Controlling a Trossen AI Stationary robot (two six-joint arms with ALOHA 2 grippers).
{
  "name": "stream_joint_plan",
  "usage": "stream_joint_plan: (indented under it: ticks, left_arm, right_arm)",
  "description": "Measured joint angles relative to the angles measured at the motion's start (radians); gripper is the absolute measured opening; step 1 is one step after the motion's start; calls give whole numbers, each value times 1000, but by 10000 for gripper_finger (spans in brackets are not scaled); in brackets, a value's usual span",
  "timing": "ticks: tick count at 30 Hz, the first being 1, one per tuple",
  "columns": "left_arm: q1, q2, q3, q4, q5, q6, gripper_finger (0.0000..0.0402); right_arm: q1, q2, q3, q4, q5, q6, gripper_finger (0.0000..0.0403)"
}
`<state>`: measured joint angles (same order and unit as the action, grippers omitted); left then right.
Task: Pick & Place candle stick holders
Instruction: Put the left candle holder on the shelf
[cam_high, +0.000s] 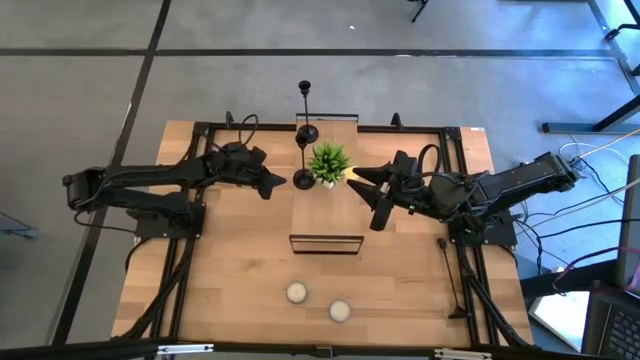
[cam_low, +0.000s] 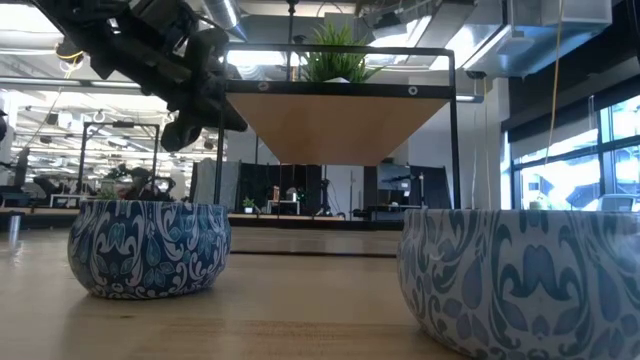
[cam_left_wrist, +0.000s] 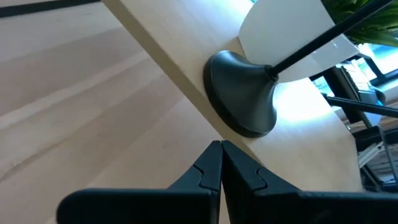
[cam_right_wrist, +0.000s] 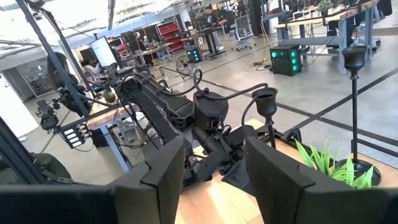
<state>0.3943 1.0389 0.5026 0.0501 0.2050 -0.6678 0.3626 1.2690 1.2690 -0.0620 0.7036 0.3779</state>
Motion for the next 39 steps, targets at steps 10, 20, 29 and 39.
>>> stream_joint_plan:
  ticks: [10, 20, 29, 39]
  left_arm:
    - [0, 24, 0, 69, -2, 0, 2]
    - [0, 53, 0, 101, 3, 0, 2]
    - [0, 58, 0, 115, 7, -2, 2]
    - [0, 72, 0, 116, 7, 0, 2]
  right_arm:
    - [0, 0, 0, 0, 0, 0, 172]
    - [0, 0, 0, 0, 0, 0, 172]
    - [0, 0, 0, 0, 1, 0, 172]
    - [0, 0, 0, 0, 3, 0, 172]
